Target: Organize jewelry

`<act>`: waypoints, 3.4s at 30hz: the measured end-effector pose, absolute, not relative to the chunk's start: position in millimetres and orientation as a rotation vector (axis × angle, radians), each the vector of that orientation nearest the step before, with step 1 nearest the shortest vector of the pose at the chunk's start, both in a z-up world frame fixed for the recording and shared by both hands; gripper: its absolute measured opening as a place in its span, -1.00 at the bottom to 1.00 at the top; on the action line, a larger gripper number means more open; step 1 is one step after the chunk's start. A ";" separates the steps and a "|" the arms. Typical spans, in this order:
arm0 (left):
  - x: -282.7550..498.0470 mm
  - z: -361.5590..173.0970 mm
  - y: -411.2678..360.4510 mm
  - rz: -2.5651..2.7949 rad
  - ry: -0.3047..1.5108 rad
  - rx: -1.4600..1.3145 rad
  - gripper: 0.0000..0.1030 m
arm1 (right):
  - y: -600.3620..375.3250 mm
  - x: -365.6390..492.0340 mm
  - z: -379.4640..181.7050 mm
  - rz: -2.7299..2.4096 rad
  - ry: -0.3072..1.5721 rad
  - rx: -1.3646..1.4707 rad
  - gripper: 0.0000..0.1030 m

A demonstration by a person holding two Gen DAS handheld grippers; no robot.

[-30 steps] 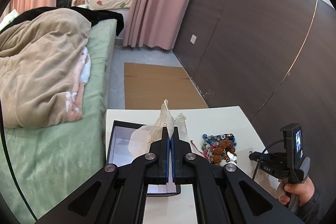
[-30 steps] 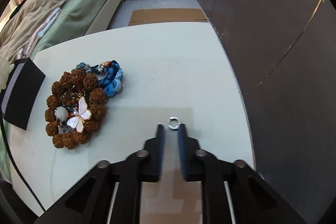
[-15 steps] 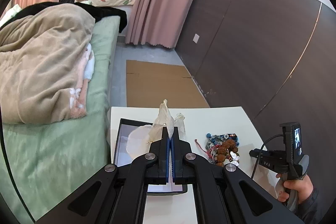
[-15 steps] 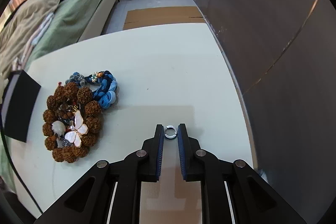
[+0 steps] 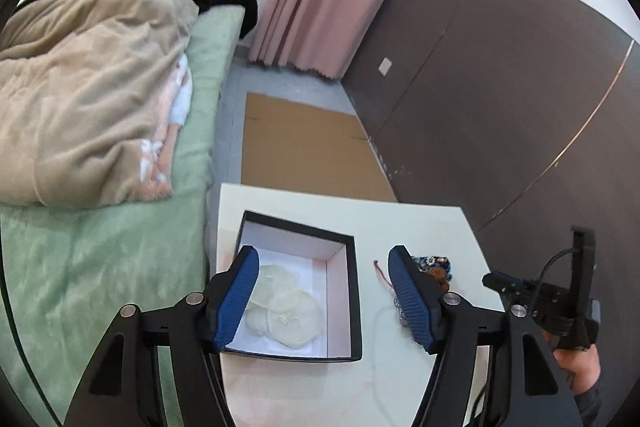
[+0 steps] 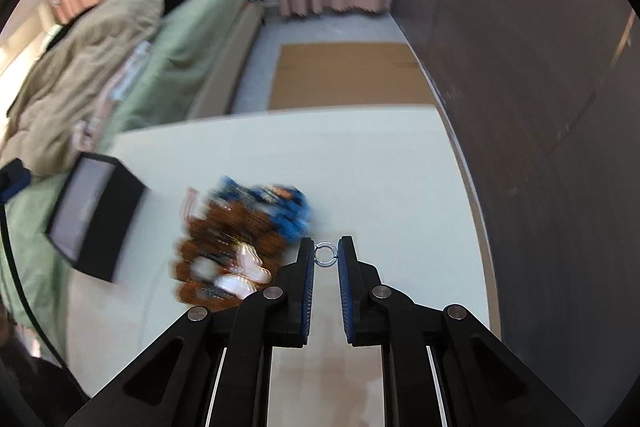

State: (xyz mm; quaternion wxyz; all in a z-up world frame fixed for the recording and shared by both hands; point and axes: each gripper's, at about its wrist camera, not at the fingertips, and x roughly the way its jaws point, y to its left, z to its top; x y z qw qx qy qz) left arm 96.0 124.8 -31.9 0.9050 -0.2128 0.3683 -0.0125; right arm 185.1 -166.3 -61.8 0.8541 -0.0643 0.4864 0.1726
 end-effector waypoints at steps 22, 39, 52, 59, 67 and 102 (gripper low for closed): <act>73.0 -22.1 175.0 0.129 0.707 -0.468 0.33 | -21.2 162.3 11.7 0.918 0.931 -0.051 -0.74; 95.4 -21.4 122.3 0.068 0.761 -0.379 0.33 | -75.8 172.8 12.5 0.854 0.929 0.048 0.61; 118.9 -21.2 44.7 -0.045 0.829 -0.252 0.33 | -173.3 179.4 -0.9 0.675 0.978 0.118 0.61; 131.8 -33.2 4.8 -0.098 0.882 -0.190 0.33 | -210.9 183.8 -18.1 0.627 1.027 0.223 0.61; 148.3 -54.2 -31.9 -0.132 0.938 -0.139 0.24 | -235.5 185.2 -31.6 0.592 1.054 0.277 0.61; 154.1 -54.0 -47.5 -0.295 0.944 -0.277 -0.64 | -225.6 203.8 -67.7 0.541 1.246 0.264 0.61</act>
